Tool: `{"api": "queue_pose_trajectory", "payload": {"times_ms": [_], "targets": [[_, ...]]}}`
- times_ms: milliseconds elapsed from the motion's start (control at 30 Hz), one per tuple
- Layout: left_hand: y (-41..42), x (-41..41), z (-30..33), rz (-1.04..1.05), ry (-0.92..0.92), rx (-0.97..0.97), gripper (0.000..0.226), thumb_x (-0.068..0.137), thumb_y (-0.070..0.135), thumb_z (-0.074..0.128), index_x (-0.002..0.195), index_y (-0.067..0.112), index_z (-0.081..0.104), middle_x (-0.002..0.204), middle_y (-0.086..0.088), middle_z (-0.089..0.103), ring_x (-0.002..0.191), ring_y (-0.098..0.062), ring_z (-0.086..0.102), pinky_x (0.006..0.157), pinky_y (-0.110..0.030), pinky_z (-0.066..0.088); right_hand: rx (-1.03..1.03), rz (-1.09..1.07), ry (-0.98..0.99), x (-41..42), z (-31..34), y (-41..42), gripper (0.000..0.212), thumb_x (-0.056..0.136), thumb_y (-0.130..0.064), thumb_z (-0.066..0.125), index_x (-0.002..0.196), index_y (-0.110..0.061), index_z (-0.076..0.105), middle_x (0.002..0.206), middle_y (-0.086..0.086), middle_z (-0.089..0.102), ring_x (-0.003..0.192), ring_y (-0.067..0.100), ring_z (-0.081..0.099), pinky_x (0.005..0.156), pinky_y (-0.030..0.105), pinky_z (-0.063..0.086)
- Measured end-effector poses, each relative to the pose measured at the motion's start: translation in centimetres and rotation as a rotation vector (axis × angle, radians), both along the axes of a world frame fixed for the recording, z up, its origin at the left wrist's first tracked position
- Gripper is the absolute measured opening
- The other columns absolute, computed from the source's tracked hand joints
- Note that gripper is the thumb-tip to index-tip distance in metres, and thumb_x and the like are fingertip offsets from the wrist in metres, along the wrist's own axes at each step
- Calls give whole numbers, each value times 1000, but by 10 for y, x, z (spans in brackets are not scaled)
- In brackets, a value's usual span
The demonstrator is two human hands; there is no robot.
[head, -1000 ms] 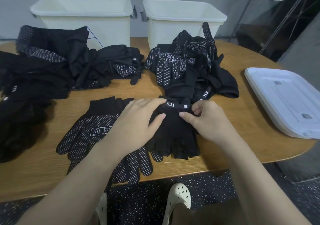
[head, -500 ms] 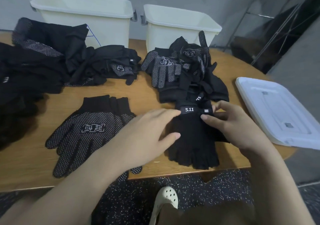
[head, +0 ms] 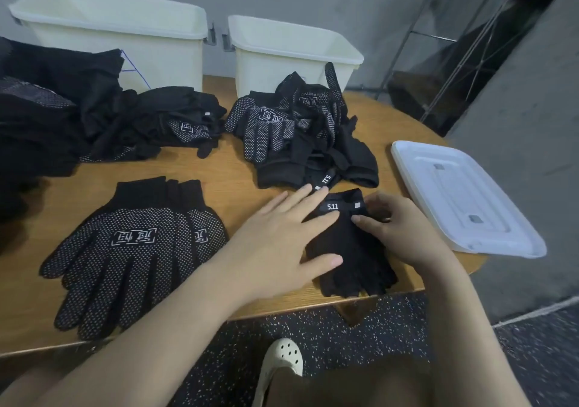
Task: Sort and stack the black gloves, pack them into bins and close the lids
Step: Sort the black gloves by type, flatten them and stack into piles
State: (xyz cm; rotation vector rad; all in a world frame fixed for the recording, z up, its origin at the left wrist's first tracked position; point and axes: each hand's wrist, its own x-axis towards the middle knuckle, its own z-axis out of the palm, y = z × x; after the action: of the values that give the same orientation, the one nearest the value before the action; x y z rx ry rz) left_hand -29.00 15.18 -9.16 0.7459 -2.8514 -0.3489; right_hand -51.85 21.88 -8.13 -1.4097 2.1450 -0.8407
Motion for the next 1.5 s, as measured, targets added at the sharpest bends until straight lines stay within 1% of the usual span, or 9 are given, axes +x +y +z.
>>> {"api": "queue_pose_trajectory", "payload": {"times_ms": [133,333,600,700,867,967,1067,1300,1500], "targets": [[-4,-4,-12,8,-81,45,83,98,74,29,164,36,-4,169,11,-21,155,-6,-18,130,-37,0,-79,-37,134,0,-3,2,30,93,-32,75,119,-21,67,104,-11,66,94,-6,58,71,-1,40],[-5,-9,-19,3,-86,57,86,97,77,27,163,35,-8,168,11,-26,154,-6,-23,129,-36,-4,-189,-27,239,14,-3,-2,28,94,-28,73,121,-27,66,107,-11,63,95,-12,53,77,-4,36],[-3,-12,-19,12,-73,44,85,97,77,25,164,34,-7,169,10,-24,155,-7,-22,130,-37,-3,-87,-151,183,0,-14,0,10,95,-28,73,101,-21,74,88,-13,63,86,3,59,66,11,40],[-4,-3,-7,5,-79,6,84,98,75,23,164,32,-7,170,8,-17,155,-8,-21,129,-38,-6,-153,-152,245,7,-6,-4,11,94,-27,73,102,-20,74,90,-10,64,83,2,58,70,18,46],[-24,42,20,117,-7,-7,76,100,72,20,164,36,3,171,17,1,156,-2,-6,125,-26,-6,-407,-105,400,39,20,-31,8,93,-20,72,100,-21,72,90,-10,65,85,10,62,83,46,55],[-41,76,22,185,52,-32,75,99,74,17,163,35,18,168,18,17,155,0,6,121,-21,-3,-476,-9,396,58,24,-55,7,91,-14,72,93,-20,72,89,-8,65,84,16,62,79,49,54],[-60,104,11,266,75,-52,78,96,72,17,160,31,31,166,12,30,155,-2,13,121,-21,0,-468,124,437,78,24,-83,6,92,-16,70,95,-21,72,99,-8,65,96,18,62,87,49,51],[-79,127,-3,328,-95,63,78,99,70,24,164,33,7,171,12,-7,154,-1,-14,121,-25,-15,-294,239,556,103,34,-160,30,93,-31,72,117,-14,68,118,3,64,114,26,58,100,46,44],[-85,128,-10,320,-163,86,88,88,80,1,163,34,-7,167,15,-19,151,-3,-25,121,-30,-20,-92,177,650,112,32,-217,60,90,-51,70,136,-14,59,130,6,60,122,28,56,104,47,44]]}}
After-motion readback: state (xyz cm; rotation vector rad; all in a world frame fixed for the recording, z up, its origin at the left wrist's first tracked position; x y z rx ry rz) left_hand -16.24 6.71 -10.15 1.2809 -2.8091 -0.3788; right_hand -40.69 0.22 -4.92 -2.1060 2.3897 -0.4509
